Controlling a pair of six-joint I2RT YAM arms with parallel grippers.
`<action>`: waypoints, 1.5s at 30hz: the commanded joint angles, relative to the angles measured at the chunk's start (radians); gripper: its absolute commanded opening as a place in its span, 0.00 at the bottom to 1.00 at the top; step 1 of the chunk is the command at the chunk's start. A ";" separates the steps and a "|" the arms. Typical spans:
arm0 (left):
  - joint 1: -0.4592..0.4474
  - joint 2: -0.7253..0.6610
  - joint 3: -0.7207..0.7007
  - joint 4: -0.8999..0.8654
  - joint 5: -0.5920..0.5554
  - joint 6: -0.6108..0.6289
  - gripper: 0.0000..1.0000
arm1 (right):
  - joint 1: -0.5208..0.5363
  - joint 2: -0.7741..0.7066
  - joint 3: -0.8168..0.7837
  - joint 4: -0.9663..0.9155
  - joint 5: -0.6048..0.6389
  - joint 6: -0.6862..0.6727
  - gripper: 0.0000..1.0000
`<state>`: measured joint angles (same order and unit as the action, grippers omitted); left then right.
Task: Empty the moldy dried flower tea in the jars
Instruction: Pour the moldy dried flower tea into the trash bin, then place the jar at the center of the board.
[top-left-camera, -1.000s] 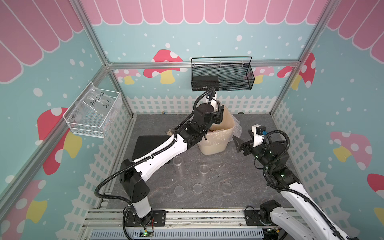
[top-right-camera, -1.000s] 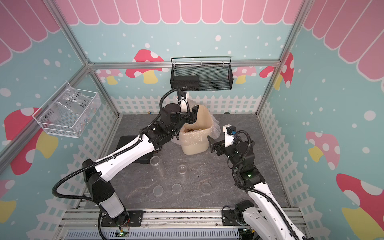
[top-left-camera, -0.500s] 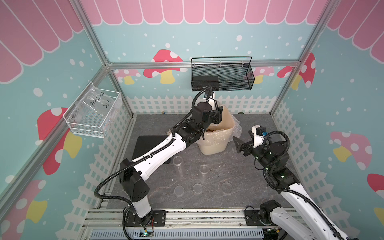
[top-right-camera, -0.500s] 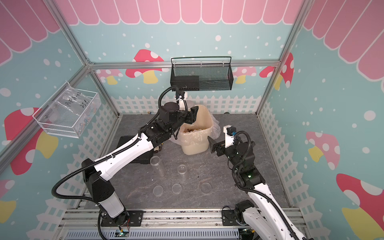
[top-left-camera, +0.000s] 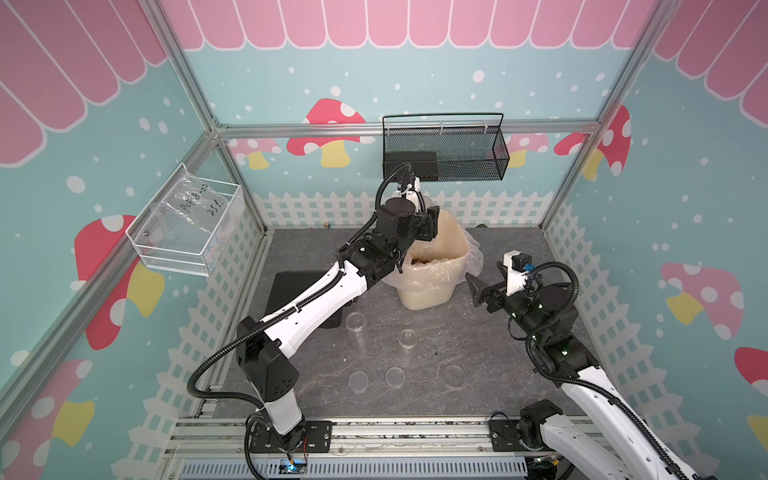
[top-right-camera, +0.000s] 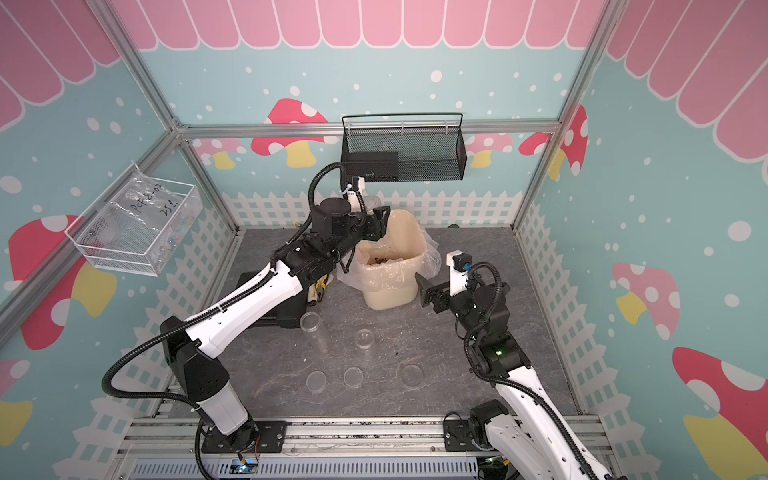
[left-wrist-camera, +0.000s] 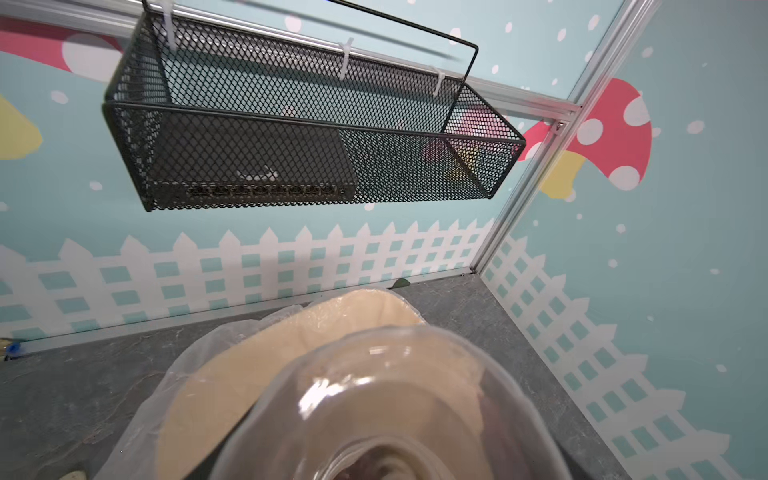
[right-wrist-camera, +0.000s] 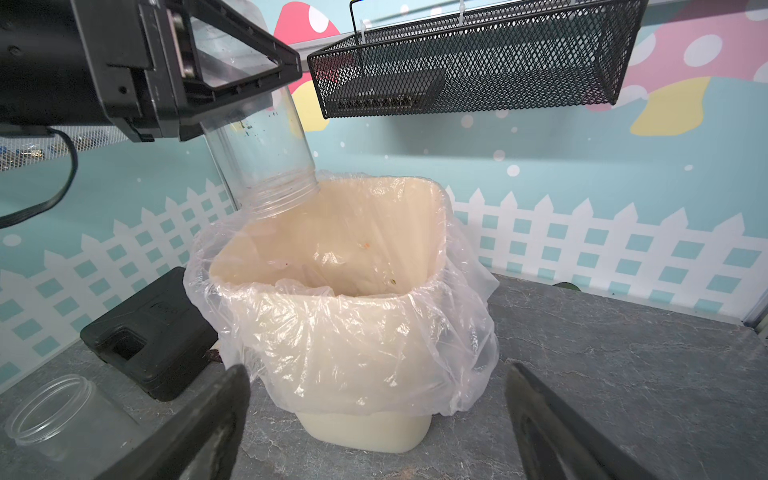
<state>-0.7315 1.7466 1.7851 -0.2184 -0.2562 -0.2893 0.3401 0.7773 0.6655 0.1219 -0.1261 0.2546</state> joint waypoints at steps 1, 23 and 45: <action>0.038 0.004 0.016 -0.018 0.083 -0.104 0.00 | -0.006 -0.004 -0.014 0.005 -0.009 -0.011 0.97; 0.073 -0.165 -0.163 0.179 0.226 -0.386 0.00 | -0.005 0.015 -0.010 0.088 -0.125 0.074 0.96; 0.190 -0.246 -0.470 0.582 0.448 -0.982 0.00 | -0.005 0.302 0.068 0.674 -0.446 0.707 0.97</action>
<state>-0.5453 1.5276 1.3228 0.3084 0.1772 -1.2282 0.3397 1.0515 0.6998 0.6640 -0.5442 0.8284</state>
